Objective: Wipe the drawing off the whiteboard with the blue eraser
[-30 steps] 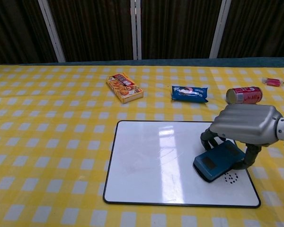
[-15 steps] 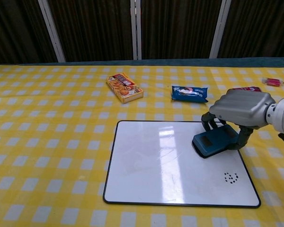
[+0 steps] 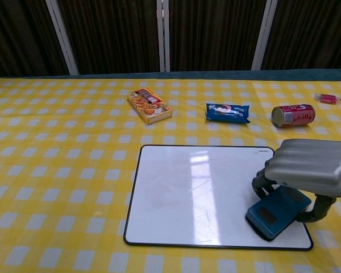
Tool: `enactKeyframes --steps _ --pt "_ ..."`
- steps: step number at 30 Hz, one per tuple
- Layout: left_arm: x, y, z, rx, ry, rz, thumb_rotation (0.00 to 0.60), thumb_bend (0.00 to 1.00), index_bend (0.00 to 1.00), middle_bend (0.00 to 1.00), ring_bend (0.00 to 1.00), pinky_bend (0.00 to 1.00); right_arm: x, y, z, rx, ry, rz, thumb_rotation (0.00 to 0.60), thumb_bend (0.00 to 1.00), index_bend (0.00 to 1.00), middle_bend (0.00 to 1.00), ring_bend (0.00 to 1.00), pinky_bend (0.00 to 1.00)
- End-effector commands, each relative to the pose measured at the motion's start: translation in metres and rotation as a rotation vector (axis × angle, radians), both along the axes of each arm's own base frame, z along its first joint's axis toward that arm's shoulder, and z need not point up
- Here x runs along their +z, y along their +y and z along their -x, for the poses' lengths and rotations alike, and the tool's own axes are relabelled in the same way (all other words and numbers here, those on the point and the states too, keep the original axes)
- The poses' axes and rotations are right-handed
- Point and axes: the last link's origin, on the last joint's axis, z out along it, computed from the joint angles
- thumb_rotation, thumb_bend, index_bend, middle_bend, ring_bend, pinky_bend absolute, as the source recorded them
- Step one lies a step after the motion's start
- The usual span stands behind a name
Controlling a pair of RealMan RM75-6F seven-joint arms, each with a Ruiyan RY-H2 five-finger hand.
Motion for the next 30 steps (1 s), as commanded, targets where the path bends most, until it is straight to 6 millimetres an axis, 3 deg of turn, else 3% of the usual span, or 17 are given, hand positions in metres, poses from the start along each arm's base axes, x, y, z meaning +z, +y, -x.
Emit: enactKeyframes --steps 1,5,12,17,30 --pt "0.0 0.0 0.0 0.0 0.002 0.0 0.6 0.0 0.0 0.0 0.0 0.0 0.005 0.014 0.006 0.019 0.018 -0.034 0.6 0.57 0.54 0.55 0.46 0.47" --pt "0.0 0.0 0.0 -0.002 0.003 0.002 0.6 0.0 0.0 0.0 0.0 0.0 0.008 0.021 0.009 0.044 0.024 -0.045 0.6 0.57 0.54 0.55 0.46 0.47" --pt "-0.001 0.0 -0.001 -0.004 0.003 0.002 0.6 0.0 0.0 0.0 0.0 0.0 0.009 0.009 0.011 0.048 0.017 -0.002 0.6 0.57 0.54 0.55 0.46 0.47" --pt "-0.001 0.001 0.0 -0.003 0.004 0.004 0.6 0.0 0.0 0.0 0.0 0.0 0.009 -0.011 0.008 0.028 0.001 0.064 0.6 0.57 0.54 0.55 0.46 0.48" --pt "-0.001 0.001 0.0 0.002 0.006 0.003 0.6 0.0 0.0 0.0 0.0 0.0 -0.013 -0.053 -0.021 -0.055 -0.075 0.179 0.6 0.57 0.54 0.55 0.46 0.48"
